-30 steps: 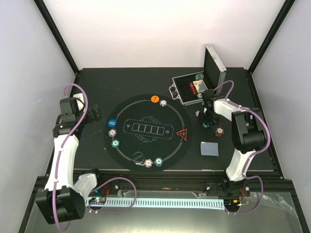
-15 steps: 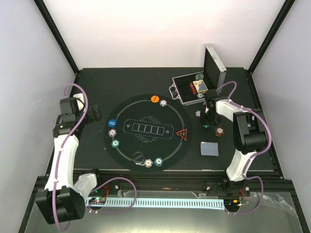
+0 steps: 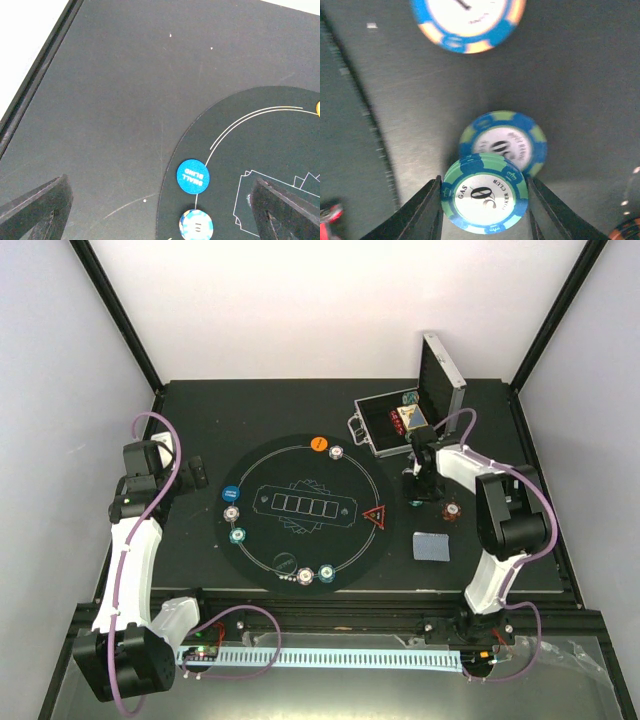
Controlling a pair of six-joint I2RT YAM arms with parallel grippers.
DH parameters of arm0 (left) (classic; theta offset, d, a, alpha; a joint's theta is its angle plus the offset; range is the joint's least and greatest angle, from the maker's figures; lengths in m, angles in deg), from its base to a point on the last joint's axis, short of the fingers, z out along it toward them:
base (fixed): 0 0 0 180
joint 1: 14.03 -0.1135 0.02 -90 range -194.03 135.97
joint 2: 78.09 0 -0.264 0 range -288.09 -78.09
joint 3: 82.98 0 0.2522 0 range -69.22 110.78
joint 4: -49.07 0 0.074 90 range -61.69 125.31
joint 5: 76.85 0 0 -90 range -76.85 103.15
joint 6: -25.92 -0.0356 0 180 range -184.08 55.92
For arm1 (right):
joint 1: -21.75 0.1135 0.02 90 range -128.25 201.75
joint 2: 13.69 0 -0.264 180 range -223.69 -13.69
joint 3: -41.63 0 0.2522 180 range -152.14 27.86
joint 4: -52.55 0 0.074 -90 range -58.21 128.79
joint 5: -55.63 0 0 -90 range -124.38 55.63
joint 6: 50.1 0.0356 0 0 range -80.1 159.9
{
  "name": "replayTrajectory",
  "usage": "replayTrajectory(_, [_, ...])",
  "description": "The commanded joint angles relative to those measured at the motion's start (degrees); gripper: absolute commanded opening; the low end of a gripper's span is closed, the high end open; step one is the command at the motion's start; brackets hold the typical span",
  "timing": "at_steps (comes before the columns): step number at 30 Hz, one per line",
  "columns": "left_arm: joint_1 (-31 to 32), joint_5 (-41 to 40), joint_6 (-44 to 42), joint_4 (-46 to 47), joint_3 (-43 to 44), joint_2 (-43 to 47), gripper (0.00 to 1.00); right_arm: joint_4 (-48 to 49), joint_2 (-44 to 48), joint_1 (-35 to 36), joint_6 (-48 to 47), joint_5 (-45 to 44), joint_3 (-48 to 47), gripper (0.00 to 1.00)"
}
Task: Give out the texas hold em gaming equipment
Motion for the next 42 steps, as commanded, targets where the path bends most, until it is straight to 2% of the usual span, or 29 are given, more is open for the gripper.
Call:
replayTrajectory(1, [0.43,0.21,-0.85,0.03,0.79,1.06,0.99,-3.23,0.68,3.99,1.81,-0.11,-4.62,0.42])
replayTrajectory(8, [0.43,0.26,-0.85,0.03,0.87,0.96,0.99,-6.00,-3.51,8.99,2.07,-2.21,-14.00,0.42])
replayTrajectory(16, [0.51,0.21,-0.85,0.06,0.74,0.88,0.99,-9.10,-14.36,15.65,1.68,-3.40,-29.07,0.42])
replayTrajectory(26, [0.61,0.20,-0.85,0.09,0.80,0.53,0.99,-12.72,-26.20,16.76,-0.04,-4.44,-43.91,0.42])
replayTrajectory(34, [0.65,0.26,-0.85,0.04,0.87,0.11,0.99,-16.80,-32.12,16.80,-2.59,-3.63,-52.09,0.43])
replayTrajectory(38, [0.67,0.31,-0.85,0.06,0.92,-0.13,0.99,-16.05,-32.49,16.79,-3.30,-3.29,-52.41,0.44])
replayTrajectory(42, [0.69,0.38,-0.85,0.08,0.96,-0.35,0.99,-16.11,-32.46,16.78,-3.52,-3.27,-52.82,0.54])
